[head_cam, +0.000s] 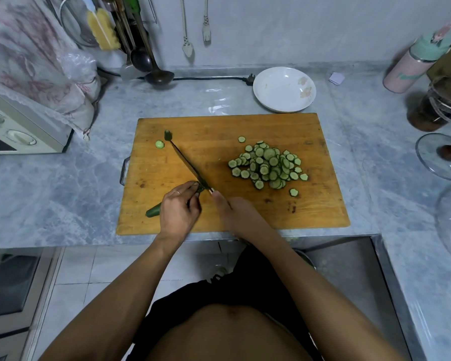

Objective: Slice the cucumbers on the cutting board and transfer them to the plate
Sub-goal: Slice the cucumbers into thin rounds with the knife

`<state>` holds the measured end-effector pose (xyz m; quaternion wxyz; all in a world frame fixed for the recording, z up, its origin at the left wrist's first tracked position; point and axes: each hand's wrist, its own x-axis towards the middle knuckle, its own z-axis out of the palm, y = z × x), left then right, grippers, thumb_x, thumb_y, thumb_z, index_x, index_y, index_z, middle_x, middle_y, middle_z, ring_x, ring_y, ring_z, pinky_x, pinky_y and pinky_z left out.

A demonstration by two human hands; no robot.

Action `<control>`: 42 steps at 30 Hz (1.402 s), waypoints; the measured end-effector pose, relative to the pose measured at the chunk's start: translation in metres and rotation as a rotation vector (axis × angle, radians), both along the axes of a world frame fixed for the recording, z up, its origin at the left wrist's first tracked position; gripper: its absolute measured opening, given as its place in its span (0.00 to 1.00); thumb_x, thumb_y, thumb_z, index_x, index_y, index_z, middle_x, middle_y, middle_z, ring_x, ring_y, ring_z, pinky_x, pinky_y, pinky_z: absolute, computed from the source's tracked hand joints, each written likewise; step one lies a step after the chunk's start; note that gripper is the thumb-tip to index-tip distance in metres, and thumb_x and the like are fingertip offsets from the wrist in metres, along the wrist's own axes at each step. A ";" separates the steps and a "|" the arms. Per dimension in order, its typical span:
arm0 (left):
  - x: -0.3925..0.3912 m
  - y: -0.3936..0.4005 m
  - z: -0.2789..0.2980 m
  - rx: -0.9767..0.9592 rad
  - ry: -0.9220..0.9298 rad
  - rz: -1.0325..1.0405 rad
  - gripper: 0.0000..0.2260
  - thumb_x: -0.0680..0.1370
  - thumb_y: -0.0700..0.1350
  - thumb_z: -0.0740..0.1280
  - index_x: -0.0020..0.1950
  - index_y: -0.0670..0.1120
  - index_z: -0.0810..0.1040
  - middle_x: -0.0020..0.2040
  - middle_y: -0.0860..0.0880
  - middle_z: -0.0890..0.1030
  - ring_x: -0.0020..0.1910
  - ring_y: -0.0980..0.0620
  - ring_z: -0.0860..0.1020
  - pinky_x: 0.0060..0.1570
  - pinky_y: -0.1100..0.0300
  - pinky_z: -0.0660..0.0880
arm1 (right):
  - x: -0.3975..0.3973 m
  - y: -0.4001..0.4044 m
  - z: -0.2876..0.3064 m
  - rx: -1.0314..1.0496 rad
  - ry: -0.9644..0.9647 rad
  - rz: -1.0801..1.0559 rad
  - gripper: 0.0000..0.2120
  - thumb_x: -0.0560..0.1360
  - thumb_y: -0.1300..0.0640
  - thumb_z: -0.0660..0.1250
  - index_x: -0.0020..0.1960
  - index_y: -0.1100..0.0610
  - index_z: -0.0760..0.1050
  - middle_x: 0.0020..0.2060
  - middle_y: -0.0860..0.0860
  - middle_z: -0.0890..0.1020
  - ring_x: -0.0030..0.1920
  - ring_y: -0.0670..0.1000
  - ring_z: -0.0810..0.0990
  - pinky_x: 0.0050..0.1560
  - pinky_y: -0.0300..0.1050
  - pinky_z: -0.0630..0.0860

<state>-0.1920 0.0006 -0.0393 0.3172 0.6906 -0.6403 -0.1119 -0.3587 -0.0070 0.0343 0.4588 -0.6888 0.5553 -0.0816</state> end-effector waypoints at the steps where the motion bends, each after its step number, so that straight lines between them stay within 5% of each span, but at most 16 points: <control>1: 0.000 0.000 0.000 0.001 0.003 -0.004 0.13 0.73 0.37 0.65 0.55 0.38 0.83 0.54 0.42 0.83 0.53 0.44 0.81 0.57 0.61 0.72 | -0.002 0.000 0.000 0.007 -0.008 -0.008 0.31 0.83 0.39 0.46 0.30 0.57 0.66 0.27 0.52 0.72 0.29 0.49 0.71 0.31 0.44 0.63; 8: 0.005 0.001 0.000 0.007 0.002 -0.029 0.13 0.73 0.38 0.66 0.55 0.39 0.84 0.55 0.42 0.83 0.53 0.44 0.82 0.57 0.58 0.74 | -0.017 0.010 0.008 0.021 -0.067 0.020 0.31 0.83 0.38 0.46 0.29 0.56 0.63 0.23 0.51 0.67 0.25 0.49 0.67 0.31 0.45 0.62; 31: 0.007 0.000 -0.002 0.015 -0.006 -0.062 0.13 0.72 0.36 0.66 0.55 0.38 0.83 0.54 0.42 0.83 0.53 0.44 0.81 0.55 0.57 0.76 | 0.005 0.008 0.008 0.063 0.003 0.021 0.32 0.83 0.38 0.46 0.30 0.57 0.69 0.27 0.52 0.73 0.30 0.49 0.73 0.33 0.45 0.65; 35: 0.008 -0.001 -0.002 0.036 -0.006 -0.056 0.13 0.73 0.38 0.64 0.54 0.38 0.83 0.54 0.43 0.83 0.53 0.45 0.81 0.53 0.54 0.79 | 0.013 0.012 -0.001 0.031 0.049 0.031 0.33 0.84 0.40 0.45 0.39 0.61 0.76 0.34 0.54 0.77 0.40 0.54 0.75 0.42 0.44 0.65; 42: 0.009 0.002 -0.003 0.009 0.012 -0.026 0.11 0.74 0.36 0.69 0.56 0.40 0.84 0.56 0.44 0.83 0.53 0.46 0.81 0.56 0.61 0.74 | 0.007 0.011 0.005 0.033 0.033 0.028 0.36 0.83 0.39 0.46 0.43 0.67 0.78 0.38 0.60 0.79 0.40 0.55 0.75 0.42 0.45 0.66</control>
